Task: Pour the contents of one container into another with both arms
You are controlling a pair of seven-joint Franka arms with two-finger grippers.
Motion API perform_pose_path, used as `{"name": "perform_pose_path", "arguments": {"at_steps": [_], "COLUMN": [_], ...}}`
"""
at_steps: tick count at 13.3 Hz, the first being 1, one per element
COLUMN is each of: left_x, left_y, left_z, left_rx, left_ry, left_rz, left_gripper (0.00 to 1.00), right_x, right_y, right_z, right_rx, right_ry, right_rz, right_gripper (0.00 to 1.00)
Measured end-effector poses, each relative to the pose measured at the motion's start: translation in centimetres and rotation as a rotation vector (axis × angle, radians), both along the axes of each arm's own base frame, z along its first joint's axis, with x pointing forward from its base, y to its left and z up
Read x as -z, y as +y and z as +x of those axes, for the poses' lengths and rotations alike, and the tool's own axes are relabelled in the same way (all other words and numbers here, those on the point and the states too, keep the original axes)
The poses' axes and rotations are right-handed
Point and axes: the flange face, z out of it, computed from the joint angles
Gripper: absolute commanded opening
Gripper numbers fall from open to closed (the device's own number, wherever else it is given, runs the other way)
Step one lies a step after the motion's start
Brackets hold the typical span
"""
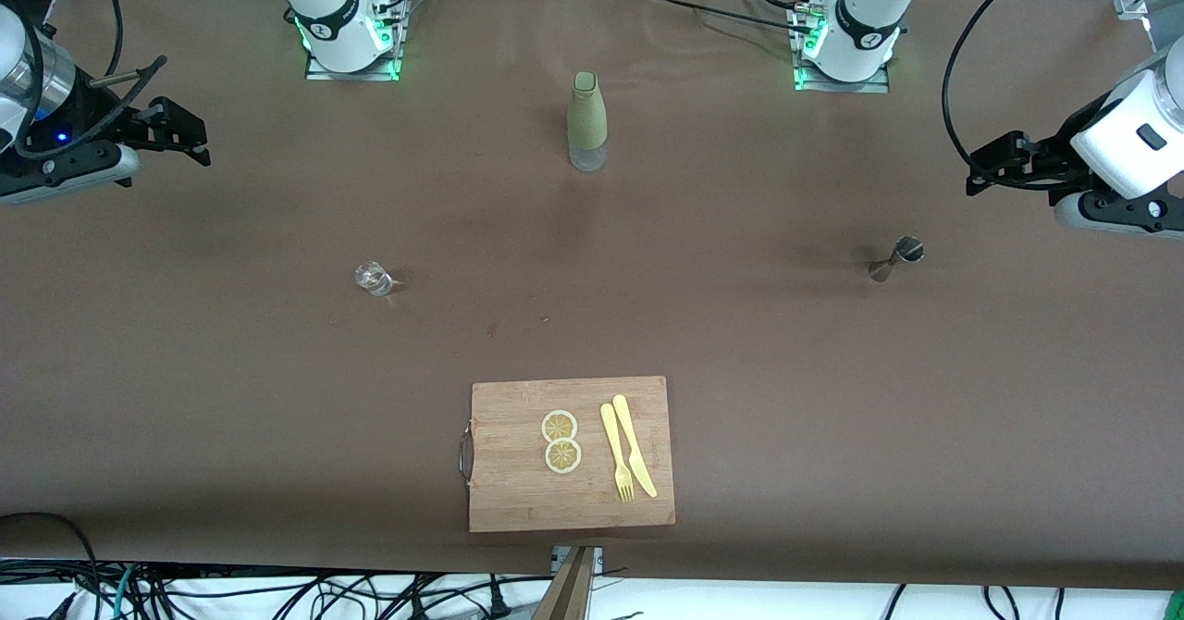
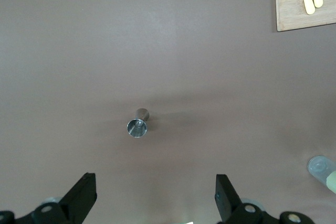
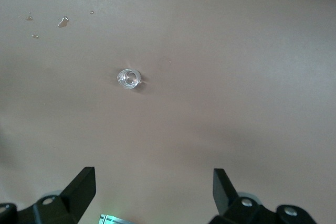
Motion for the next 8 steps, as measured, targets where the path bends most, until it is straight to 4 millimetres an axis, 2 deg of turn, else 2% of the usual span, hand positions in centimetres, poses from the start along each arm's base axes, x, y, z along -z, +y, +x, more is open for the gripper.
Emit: {"name": "perform_pose_path", "arguments": {"at_steps": [5, 6, 8], "left_x": [0.5, 0.6, 1.1], "left_y": [0.6, 1.5, 4.8], "left_z": [-0.3, -0.3, -0.1], "left_rx": [0.009, 0.040, 0.149], "left_ry": [0.042, 0.044, 0.049], "left_rz": [-0.009, -0.014, -0.040], "left_gripper": [1.00, 1.00, 1.00], "right_x": [1.2, 1.3, 2.0], "right_y": [0.1, 0.2, 0.7], "right_z": [0.5, 0.6, 1.1], "right_rx": [0.000, -0.002, -0.010], "right_ry": [0.021, 0.023, 0.019], "right_rz": [-0.001, -0.002, -0.002], "right_gripper": [0.99, 0.99, 0.99]}}
